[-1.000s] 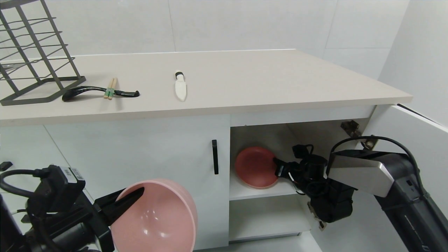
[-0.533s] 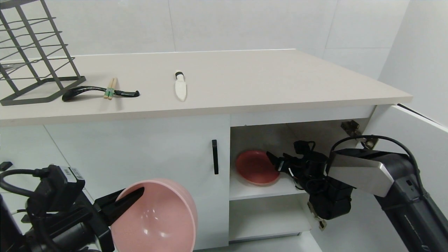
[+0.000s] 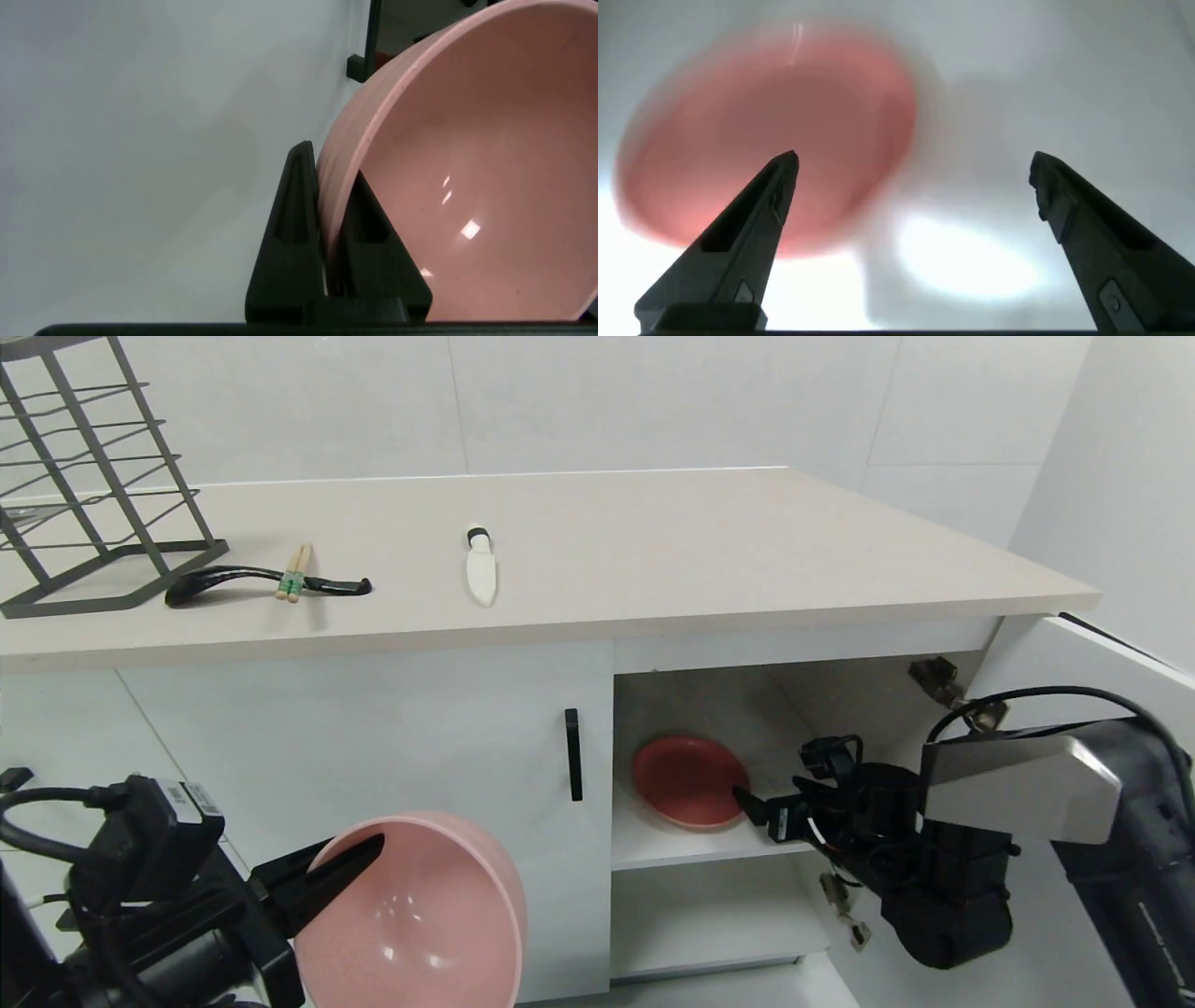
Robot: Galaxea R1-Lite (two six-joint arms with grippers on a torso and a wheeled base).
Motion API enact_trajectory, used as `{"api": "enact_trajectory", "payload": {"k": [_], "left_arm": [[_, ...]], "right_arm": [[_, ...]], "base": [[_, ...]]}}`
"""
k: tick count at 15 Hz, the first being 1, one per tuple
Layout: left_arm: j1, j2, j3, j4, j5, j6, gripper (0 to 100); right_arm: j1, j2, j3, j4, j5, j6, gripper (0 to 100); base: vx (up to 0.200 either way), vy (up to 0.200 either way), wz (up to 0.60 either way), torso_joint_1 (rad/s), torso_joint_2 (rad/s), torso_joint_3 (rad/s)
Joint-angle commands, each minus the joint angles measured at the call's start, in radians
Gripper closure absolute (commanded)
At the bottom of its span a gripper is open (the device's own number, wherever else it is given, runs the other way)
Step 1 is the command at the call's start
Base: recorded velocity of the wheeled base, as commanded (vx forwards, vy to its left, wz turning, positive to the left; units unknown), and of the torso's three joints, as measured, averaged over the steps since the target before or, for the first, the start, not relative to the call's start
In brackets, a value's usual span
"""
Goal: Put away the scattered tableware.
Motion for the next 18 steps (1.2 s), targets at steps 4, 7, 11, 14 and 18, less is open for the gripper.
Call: {"api": "enact_trajectory", "payload": {"k": [4,7,11,14,18], "left_arm": [[-0.041,-0.006,-0.031,-0.004,0.000,0.009,100],[-0.132,0.036,-0.055,-0.004,0.001,0.009,100],[-0.230,0.109,-0.114,-0.004,0.007,0.070,100],[-0.317,0.227,-0.189,-0.009,0.076,0.098,100],[-0.419,0.493,-0.256,-0.230,0.129,0.101,100]], "right_arm": [[0.136,-0.547,0.469,-0.008,0.000,-0.076,0],[0.196,-0.616,0.581,-0.008,-0.002,-0.079,0],[0.230,-0.683,0.632,-0.008,-0.098,-0.104,0],[0.230,-0.712,0.647,-0.008,-0.101,-0.104,0],[0.230,-0.761,0.649,-0.008,-0.100,-0.130,0]], "base": [[0.000,0.000,0.00,0.000,0.00,0.000],[0.000,0.000,0.00,0.000,0.00,0.000],[0.000,0.000,0.00,0.000,0.00,0.000],[0.000,0.000,0.00,0.000,0.00,0.000],[0.000,0.000,0.00,0.000,0.00,0.000]]}}
